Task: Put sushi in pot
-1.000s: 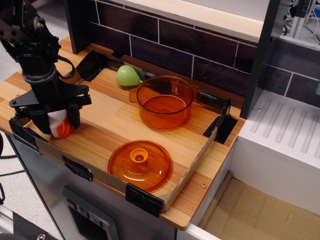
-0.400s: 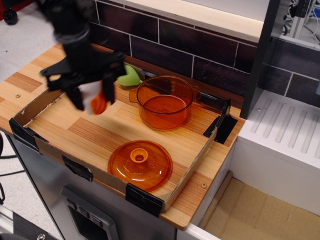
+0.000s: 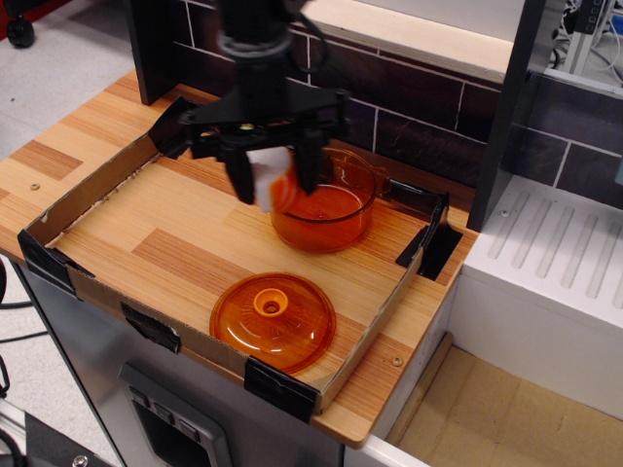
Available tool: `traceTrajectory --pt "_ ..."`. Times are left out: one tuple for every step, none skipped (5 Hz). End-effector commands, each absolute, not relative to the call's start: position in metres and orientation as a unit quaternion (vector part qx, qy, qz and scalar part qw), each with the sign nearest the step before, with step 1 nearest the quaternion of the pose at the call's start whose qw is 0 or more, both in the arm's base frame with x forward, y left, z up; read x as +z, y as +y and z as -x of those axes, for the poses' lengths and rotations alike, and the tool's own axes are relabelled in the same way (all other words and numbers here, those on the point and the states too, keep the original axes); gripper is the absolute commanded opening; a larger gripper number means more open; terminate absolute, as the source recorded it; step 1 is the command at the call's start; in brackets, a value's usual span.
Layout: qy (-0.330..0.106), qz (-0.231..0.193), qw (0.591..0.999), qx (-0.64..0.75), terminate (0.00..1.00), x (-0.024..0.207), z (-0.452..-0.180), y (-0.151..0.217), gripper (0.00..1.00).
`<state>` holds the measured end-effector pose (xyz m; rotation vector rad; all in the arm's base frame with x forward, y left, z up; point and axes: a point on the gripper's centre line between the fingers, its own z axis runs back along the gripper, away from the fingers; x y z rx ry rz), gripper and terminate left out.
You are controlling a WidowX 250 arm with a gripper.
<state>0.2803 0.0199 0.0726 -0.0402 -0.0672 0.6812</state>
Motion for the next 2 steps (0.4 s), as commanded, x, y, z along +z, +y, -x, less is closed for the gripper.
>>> traceTrajectory --pt "-0.065 0.018 0.938 0.341 0.0 0.076 -0.311 0.004 0.0" --pt "-0.064 0.012 0.935 0.349 0.0 0.07 -0.321 0.003 0.0"
